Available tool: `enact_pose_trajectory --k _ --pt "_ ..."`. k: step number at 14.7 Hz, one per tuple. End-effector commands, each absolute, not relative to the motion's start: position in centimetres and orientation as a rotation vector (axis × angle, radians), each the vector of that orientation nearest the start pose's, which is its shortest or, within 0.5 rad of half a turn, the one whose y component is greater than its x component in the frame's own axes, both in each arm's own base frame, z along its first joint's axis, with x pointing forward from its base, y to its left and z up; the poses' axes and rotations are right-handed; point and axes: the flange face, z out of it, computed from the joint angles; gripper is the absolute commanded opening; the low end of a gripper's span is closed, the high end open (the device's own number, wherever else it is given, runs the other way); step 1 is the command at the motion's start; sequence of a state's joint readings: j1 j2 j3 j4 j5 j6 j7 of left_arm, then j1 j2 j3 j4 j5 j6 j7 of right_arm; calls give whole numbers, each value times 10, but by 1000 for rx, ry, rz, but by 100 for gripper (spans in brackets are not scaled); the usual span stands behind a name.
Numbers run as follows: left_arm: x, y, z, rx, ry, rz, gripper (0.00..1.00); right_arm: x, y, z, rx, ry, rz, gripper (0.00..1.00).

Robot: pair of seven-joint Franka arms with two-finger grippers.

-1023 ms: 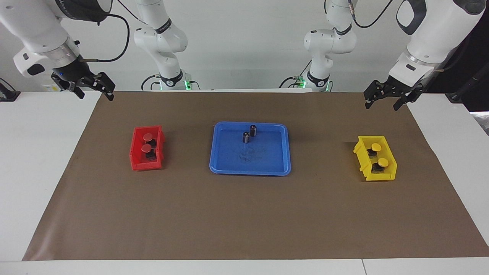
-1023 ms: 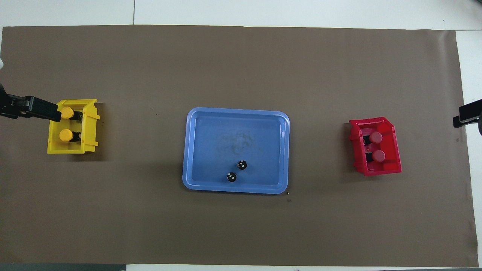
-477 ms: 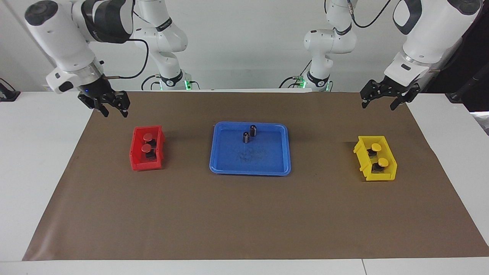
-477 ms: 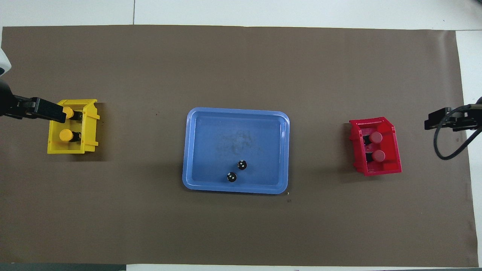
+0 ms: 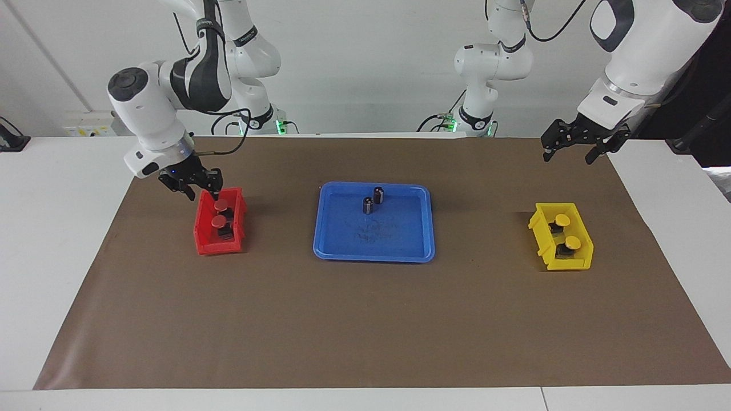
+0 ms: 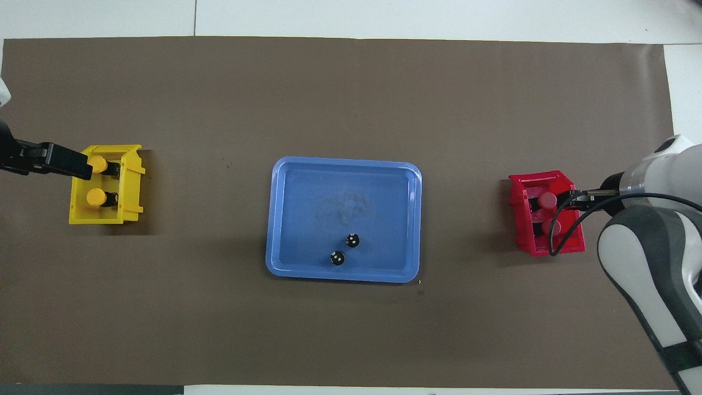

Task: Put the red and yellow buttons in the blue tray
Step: 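Reach the right gripper into the red holder and grasp a red button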

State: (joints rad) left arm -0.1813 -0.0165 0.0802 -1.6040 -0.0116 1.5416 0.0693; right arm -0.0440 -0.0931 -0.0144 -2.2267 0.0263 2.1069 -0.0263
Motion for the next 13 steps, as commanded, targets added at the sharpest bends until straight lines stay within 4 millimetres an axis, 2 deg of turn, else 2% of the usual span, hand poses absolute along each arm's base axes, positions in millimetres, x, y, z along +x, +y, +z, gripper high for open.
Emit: enact_pose_trajectory --k 1,4,7,13 --pt "534 -47 618 -3152 257 78 100 497 -27 397 -3099 82 9 60" --pt "535 -40 618 -3154 238 78 100 493 -22 380 -3100 68 33 59" --pt "535 -37 618 -3155 228 78 100 484 -18 371 -3099 54 59 59" --pt "535 -37 618 -3155 228 78 100 475 -20 364 -3099 43 68 59"
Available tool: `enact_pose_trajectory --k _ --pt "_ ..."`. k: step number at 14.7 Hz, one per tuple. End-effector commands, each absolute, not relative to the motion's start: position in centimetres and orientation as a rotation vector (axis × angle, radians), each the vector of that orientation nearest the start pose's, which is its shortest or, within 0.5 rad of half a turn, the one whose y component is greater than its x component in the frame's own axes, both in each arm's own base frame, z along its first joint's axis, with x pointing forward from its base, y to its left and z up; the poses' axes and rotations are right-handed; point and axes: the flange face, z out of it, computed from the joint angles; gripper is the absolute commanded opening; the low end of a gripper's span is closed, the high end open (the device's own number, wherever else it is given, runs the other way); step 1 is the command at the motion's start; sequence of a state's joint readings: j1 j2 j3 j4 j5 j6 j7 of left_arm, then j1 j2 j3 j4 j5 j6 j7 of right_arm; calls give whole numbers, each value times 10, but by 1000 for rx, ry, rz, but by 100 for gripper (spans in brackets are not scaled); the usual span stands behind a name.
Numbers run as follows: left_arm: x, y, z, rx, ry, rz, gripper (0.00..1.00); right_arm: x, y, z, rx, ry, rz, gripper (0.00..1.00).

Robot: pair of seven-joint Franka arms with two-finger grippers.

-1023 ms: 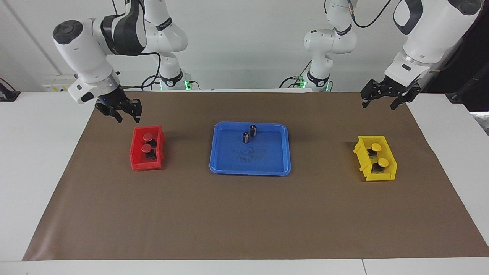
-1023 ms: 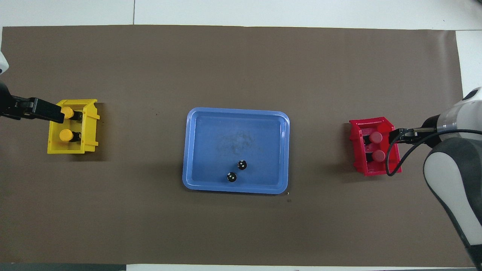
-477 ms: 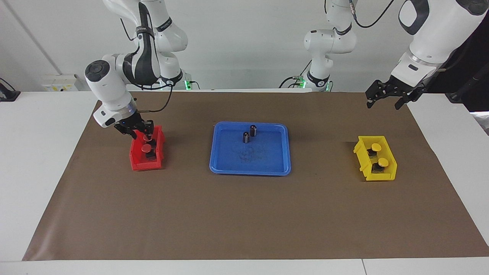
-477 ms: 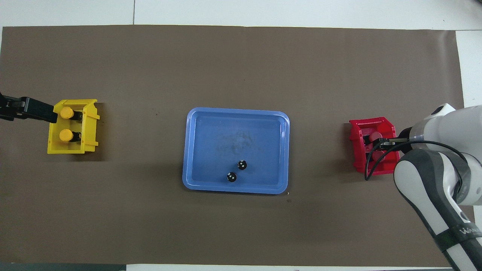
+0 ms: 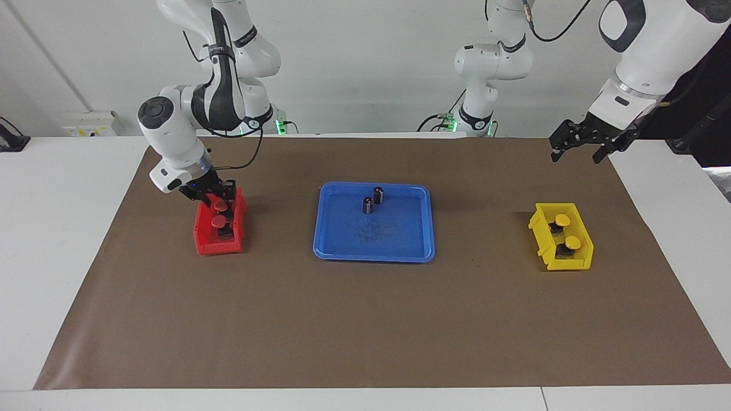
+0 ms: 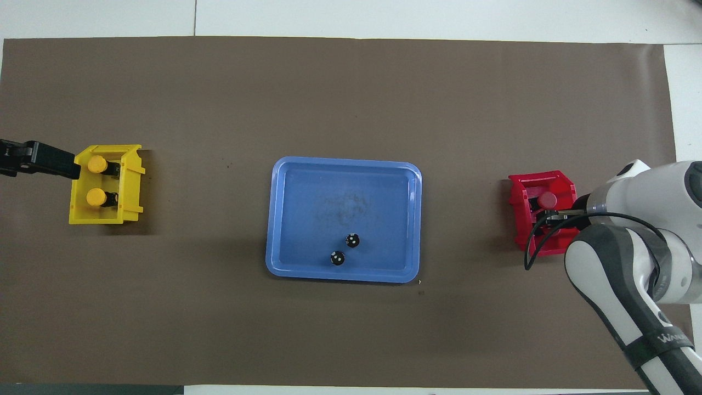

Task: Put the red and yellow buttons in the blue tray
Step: 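Reach the right gripper into the red holder and grasp a red button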

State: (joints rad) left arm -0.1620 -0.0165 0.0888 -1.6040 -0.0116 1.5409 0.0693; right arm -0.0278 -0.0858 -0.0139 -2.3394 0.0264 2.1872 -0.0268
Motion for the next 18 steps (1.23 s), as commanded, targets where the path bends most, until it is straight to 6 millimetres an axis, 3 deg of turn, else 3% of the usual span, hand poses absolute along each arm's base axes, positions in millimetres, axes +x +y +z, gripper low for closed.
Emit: enact_pose_trajectory --k 1,9,12,14,16,18 --pt "535 -37 618 -3155 228 78 100 473 -20 364 -3100 37 52 59" --pt "535 -37 618 -3155 228 78 100 464 -26 346 -3101 -1 50 55" --pt "535 -37 618 -3155 228 78 100 464 -28 346 -3100 8 57 32" --pt "535 -37 618 -3155 228 78 100 466 -27 348 -3100 10 62 21" --pt "535 -37 618 -3155 228 78 100 478 -28 362 -3098 1 85 18" --pt "535 -37 618 -3155 228 78 100 493 -29 389 -3099 -12 150 18"
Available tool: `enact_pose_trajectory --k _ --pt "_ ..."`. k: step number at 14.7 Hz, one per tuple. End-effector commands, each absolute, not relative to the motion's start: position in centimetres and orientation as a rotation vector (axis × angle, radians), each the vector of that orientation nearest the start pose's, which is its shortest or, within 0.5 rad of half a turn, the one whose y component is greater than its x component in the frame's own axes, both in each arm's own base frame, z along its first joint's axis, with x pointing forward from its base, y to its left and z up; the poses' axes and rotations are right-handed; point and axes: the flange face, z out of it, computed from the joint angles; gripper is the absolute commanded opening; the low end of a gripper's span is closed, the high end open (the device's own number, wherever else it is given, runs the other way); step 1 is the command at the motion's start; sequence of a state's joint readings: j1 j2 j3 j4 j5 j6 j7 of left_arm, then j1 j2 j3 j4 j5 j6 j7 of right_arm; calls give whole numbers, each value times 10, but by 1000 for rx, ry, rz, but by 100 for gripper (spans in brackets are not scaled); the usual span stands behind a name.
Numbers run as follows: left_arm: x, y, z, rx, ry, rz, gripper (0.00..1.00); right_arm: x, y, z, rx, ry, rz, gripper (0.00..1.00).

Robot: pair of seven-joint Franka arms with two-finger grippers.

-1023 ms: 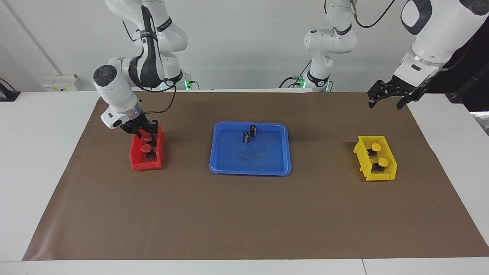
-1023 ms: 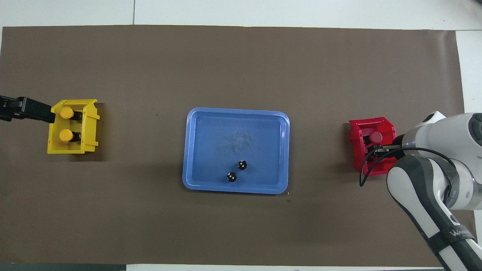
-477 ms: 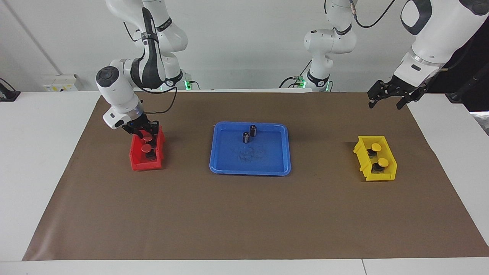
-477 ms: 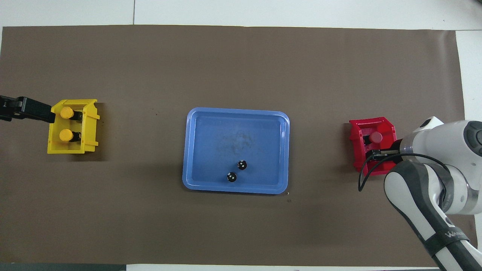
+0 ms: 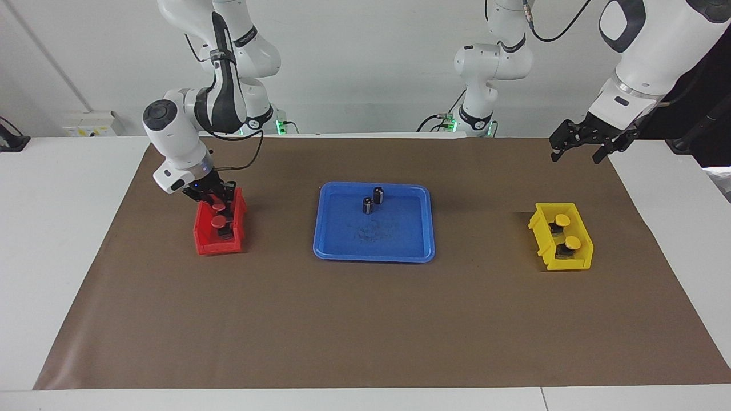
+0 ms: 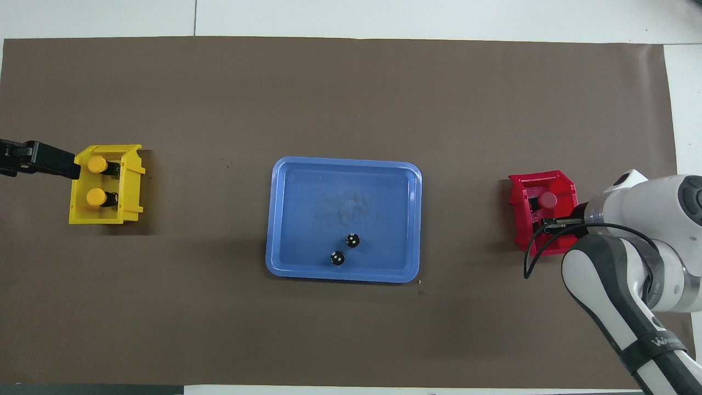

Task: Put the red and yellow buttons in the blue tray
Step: 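Reach the right gripper into the red holder and grasp a red button, then carry the red button with the right gripper into the blue tray, release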

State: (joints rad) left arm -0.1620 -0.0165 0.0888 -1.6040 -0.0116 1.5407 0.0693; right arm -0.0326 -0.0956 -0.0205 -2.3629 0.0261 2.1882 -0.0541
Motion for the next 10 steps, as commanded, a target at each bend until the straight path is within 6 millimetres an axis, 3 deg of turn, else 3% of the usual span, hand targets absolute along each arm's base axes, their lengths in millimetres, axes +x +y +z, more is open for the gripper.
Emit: enact_pose_trajectory --k 1,6,8,10 --pt "535 -37 618 -3155 228 78 100 498 -29 404 -3098 -17 177 18" --pt "535 -37 618 -3155 228 78 100 512 -19 466 -3095 -7 233 18" --pt "535 -37 618 -3155 228 78 100 535 28 483 -3102 -6 214 18" --pt "535 -37 618 -3155 228 78 100 548 83 498 -3099 128 162 18"
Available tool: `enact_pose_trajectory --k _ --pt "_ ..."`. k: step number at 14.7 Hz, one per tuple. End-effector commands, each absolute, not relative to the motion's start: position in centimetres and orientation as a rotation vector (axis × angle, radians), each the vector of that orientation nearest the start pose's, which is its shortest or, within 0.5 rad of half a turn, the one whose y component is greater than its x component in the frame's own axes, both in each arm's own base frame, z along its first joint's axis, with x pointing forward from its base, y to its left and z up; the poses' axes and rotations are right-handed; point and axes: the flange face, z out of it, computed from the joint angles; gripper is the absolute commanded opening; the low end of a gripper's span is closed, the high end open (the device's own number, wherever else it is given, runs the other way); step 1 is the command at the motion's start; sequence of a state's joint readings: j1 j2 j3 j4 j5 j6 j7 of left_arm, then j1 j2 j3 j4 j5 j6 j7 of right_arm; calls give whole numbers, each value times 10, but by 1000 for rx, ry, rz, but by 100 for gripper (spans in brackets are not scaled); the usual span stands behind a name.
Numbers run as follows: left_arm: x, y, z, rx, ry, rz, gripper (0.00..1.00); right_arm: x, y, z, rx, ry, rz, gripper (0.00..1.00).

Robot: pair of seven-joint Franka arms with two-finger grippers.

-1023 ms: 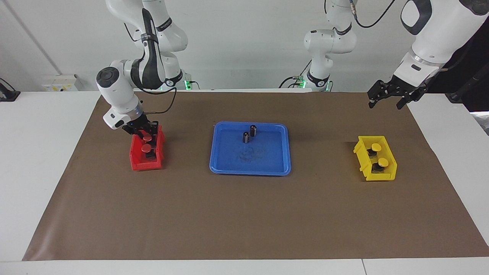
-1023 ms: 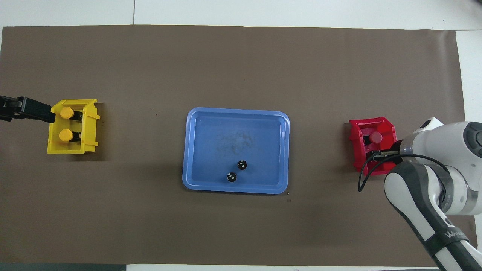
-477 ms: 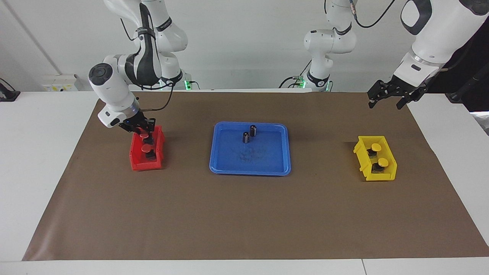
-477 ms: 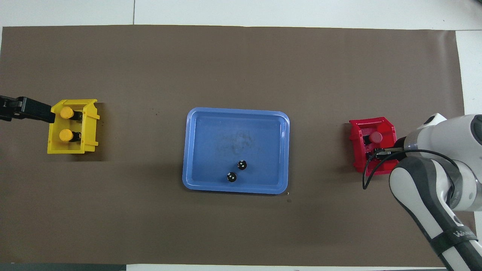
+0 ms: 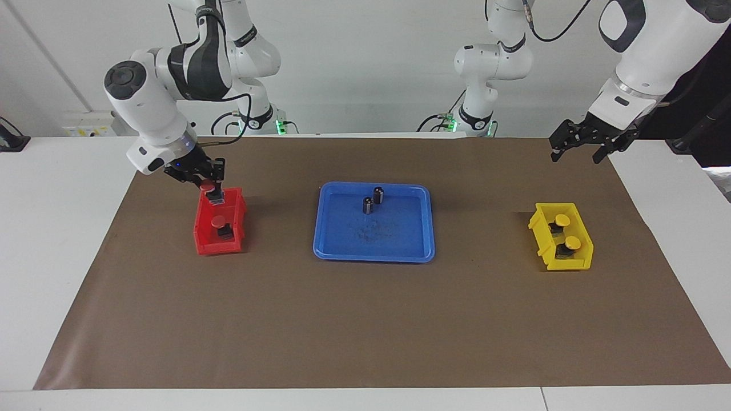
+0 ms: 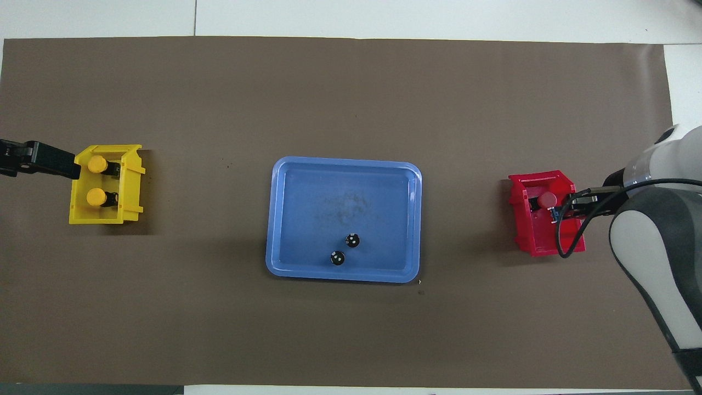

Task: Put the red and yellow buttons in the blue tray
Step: 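Carry the red button with the right gripper into the blue tray, release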

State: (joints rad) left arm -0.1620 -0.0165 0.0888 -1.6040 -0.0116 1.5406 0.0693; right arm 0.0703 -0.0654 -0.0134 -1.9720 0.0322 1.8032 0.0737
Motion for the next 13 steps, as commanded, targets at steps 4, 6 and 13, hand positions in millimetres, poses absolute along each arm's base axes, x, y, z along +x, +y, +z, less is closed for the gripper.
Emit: enact_pose_trajectory --k 4,6,13 --pt "535 -37 618 -3155 228 78 100 570 213 482 -3021 318 52 18" --pt "535 -37 618 -3155 228 78 100 570 270 459 -2997 373 -4 18" --pt "535 -37 618 -3155 228 78 100 547 365 369 -3076 264 -16 21"
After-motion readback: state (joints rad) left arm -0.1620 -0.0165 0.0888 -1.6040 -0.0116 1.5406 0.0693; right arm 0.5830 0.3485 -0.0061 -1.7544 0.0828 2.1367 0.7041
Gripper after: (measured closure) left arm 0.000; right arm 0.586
